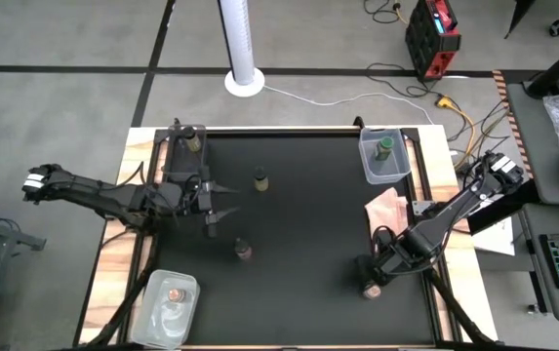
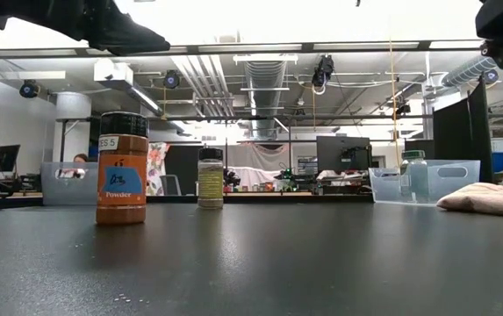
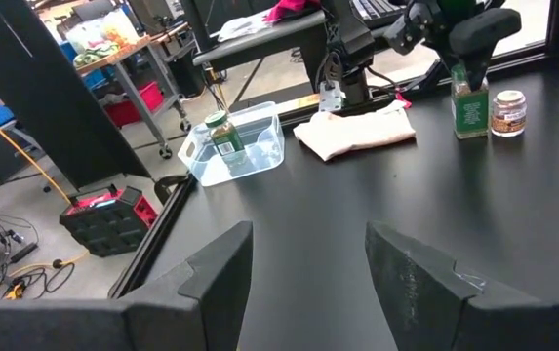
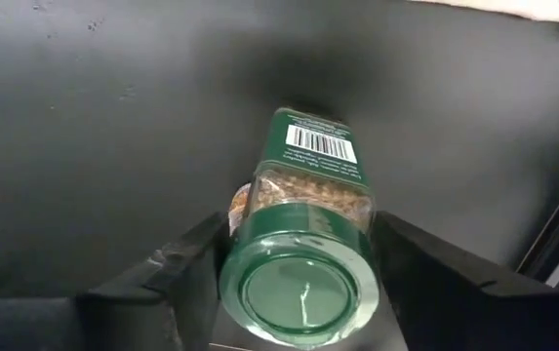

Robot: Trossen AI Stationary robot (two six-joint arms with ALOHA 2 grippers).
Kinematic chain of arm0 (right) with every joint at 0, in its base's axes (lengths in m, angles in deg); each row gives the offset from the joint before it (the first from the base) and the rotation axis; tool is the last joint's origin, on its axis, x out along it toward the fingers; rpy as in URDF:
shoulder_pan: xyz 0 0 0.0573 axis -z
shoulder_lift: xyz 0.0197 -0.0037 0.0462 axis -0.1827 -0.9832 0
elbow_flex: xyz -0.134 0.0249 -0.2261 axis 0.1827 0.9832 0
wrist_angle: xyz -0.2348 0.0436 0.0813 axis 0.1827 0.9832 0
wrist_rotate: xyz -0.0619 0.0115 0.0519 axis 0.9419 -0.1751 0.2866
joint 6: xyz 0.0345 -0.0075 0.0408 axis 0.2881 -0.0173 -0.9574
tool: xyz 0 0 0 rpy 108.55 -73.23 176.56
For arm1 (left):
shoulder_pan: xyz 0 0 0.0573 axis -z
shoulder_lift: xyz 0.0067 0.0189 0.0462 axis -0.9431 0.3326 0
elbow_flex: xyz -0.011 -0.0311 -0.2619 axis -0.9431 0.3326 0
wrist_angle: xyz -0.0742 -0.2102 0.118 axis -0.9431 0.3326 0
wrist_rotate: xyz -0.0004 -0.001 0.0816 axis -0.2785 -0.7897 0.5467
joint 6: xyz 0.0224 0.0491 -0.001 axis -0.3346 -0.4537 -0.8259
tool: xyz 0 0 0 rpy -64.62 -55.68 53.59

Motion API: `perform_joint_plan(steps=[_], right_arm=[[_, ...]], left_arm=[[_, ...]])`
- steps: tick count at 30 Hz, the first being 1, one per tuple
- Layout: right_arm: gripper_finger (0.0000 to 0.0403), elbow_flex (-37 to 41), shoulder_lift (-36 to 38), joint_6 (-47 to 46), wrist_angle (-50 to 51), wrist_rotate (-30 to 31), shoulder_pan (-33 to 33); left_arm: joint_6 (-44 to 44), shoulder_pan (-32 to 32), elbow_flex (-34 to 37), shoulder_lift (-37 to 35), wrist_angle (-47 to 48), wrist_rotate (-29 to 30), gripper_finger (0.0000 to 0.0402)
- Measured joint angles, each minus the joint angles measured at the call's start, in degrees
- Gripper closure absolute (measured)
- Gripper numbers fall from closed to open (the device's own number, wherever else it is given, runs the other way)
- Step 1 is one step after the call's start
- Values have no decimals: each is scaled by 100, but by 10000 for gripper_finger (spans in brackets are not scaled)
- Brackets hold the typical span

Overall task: Sort spices by type
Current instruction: Put the green spice bottle into the transparent bin

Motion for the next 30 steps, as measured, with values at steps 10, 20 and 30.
perform_joint_plan(steps=[10, 20, 30], right_arm=[[200, 44, 5, -123, -40, 45, 0], [201, -379, -15, -23, 457, 347, 82], [201, -1221, -313, 1205, 586, 602, 830]], left_arm=[[0, 0, 0, 0, 0, 0, 217], [0, -1, 0, 0, 2, 0, 217], [0, -1, 0, 0, 2, 0, 217]])
